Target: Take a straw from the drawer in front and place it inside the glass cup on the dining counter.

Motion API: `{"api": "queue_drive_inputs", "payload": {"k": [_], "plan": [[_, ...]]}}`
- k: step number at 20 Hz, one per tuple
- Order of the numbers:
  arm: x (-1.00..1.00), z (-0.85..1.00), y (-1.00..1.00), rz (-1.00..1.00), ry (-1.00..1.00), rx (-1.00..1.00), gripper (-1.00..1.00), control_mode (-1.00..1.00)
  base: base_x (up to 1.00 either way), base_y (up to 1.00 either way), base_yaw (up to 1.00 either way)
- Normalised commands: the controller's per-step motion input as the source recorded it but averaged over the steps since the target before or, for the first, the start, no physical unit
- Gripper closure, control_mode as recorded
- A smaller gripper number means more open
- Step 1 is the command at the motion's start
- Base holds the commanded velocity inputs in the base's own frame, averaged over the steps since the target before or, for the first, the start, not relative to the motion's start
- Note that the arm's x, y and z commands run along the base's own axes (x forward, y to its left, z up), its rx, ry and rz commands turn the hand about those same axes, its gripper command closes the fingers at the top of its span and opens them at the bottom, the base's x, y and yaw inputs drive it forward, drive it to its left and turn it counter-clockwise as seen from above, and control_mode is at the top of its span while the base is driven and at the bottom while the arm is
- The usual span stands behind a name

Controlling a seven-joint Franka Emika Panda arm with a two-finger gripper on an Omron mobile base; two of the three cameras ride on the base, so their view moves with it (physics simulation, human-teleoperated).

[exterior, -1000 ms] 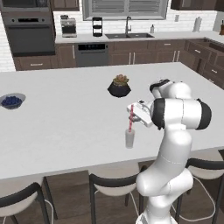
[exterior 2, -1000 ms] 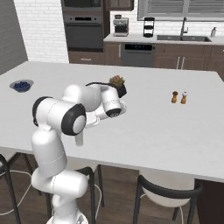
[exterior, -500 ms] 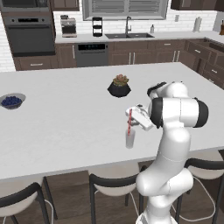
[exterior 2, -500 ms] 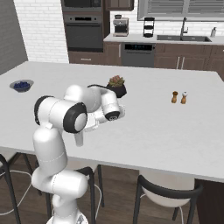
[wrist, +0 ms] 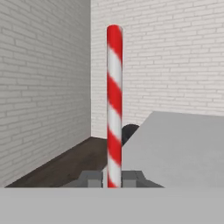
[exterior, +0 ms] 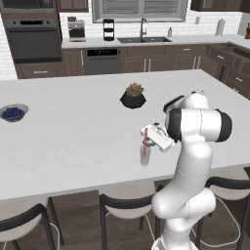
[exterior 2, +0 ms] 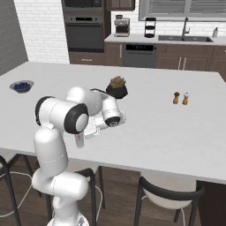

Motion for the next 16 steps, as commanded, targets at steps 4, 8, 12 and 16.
{"api": "queue_drive_inputs", "payload": {"k": [4, 8, 12, 16], "plan": [[0.00, -0.08, 0.00, 0.00, 0.00, -0.04, -1.00, -1.00, 0.00, 0.00, 0.00], [0.00, 0.00, -0.03, 0.00, -0.01, -0.02, -1.00, -1.00, 0.00, 0.00, 0.00], [-0.03, 0.19, -0.17, 0.00, -0.07, -0.04, -1.00, -1.00, 0.00, 0.00, 0.00], [-0.21, 0.82, -0.32, 0.00, -0.17, -0.02, -1.00, -1.00, 0.00, 0.00, 0.00]]}}
